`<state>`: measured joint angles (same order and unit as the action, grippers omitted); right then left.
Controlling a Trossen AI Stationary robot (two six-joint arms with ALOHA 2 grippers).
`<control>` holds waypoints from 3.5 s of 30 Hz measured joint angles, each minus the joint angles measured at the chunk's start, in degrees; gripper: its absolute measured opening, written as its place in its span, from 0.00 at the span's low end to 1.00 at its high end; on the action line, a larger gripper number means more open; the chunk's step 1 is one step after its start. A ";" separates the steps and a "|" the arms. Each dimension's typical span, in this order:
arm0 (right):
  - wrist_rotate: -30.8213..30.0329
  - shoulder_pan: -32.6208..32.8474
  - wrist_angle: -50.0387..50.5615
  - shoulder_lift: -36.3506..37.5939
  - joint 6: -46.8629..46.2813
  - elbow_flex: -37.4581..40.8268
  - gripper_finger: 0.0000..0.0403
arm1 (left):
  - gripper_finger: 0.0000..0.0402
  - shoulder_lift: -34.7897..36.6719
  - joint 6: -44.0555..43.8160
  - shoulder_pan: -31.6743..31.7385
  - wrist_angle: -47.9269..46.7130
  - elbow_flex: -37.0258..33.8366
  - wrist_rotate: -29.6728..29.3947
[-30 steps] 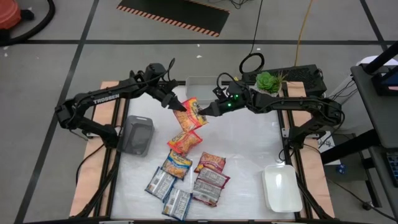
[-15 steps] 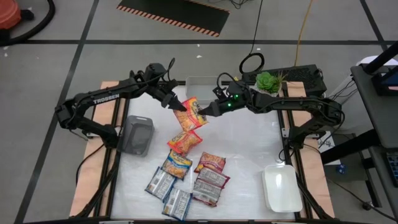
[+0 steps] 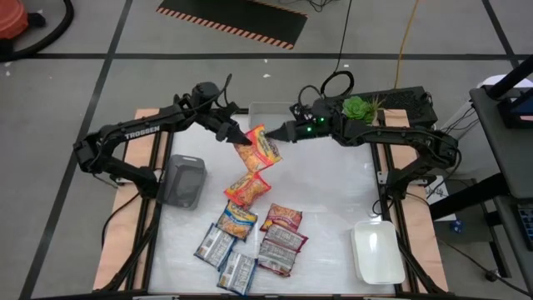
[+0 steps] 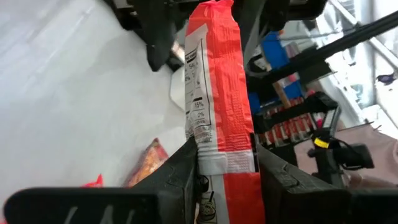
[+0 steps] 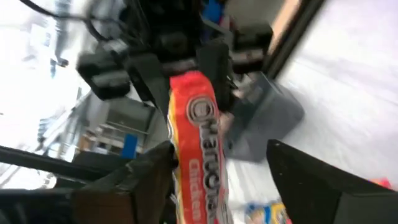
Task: Sort Maruchan noodles
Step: Put the right orange noodle pack into the gray bin
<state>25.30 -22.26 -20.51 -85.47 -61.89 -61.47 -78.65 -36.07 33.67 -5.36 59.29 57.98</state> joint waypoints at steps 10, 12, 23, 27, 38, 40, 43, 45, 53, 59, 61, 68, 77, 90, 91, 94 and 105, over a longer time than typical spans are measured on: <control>-0.23 -4.86 -15.72 0.00 -3.93 0.00 0.68 | 0.26 0.00 -14.09 -0.04 22.83 -0.01 0.84; -0.27 -5.62 -18.78 0.00 -5.26 0.00 0.68 | 0.26 0.00 -16.25 -0.07 28.68 -0.02 0.83; -12.99 -7.41 -8.93 11.10 1.00 -0.02 0.68 | 0.26 0.09 -24.16 1.85 44.87 0.00 -4.34; -18.71 -6.64 -1.01 17.30 5.17 -0.02 0.68 | 0.26 0.09 -21.31 2.46 46.07 0.00 -9.89; -26.97 -0.73 6.19 23.60 16.88 -0.02 0.68 | 0.26 0.06 -7.78 1.41 46.34 0.00 -19.48; -26.97 0.22 5.33 23.48 19.39 -0.02 0.68 | 0.26 0.00 -6.24 1.12 48.00 0.00 -21.02; -27.01 1.56 4.48 22.86 23.04 -0.02 0.68 | 0.26 0.01 -4.87 0.61 50.97 0.00 -23.42; -27.59 2.30 4.05 22.29 25.34 -0.02 0.68 | 0.26 0.00 -4.61 -0.11 52.75 0.00 -25.27; -29.22 3.67 1.08 19.50 32.10 -0.02 0.68 | 0.26 -0.02 2.86 -4.43 52.54 0.04 -28.59; -26.77 3.70 1.22 18.91 33.27 -0.02 0.68 | 0.26 -0.04 14.42 -8.11 50.61 0.04 -34.65; -26.75 3.69 1.70 18.91 33.69 -0.02 0.68 | 0.26 -0.02 17.07 -8.63 50.21 0.04 -35.83; -26.69 3.48 4.40 18.93 34.17 -0.02 0.68 | 0.26 -0.02 19.39 -8.67 48.45 0.04 -39.24; -26.56 3.44 6.05 19.21 32.64 -0.02 0.68 | 0.26 -0.02 17.98 -5.51 47.54 0.04 -41.04; -26.60 2.42 1.71 19.21 34.99 -0.02 0.68 | 0.26 -0.02 17.56 -7.30 47.58 0.04 -39.54; -26.62 2.32 1.04 19.21 35.28 -0.02 0.68 | 0.26 -0.02 17.56 -7.68 47.58 0.04 -39.48; -26.61 2.28 -1.29 19.21 36.33 -0.02 0.68 | 0.26 -0.02 17.56 -8.58 47.58 0.04 -39.42; -19.43 2.19 -4.15 17.75 33.10 -0.02 0.68 | 0.26 -0.02 15.82 -11.32 47.30 0.04 -39.43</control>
<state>5.87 -20.08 -24.67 -67.73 -28.79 -61.49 -78.67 -20.25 22.35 41.94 59.33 18.56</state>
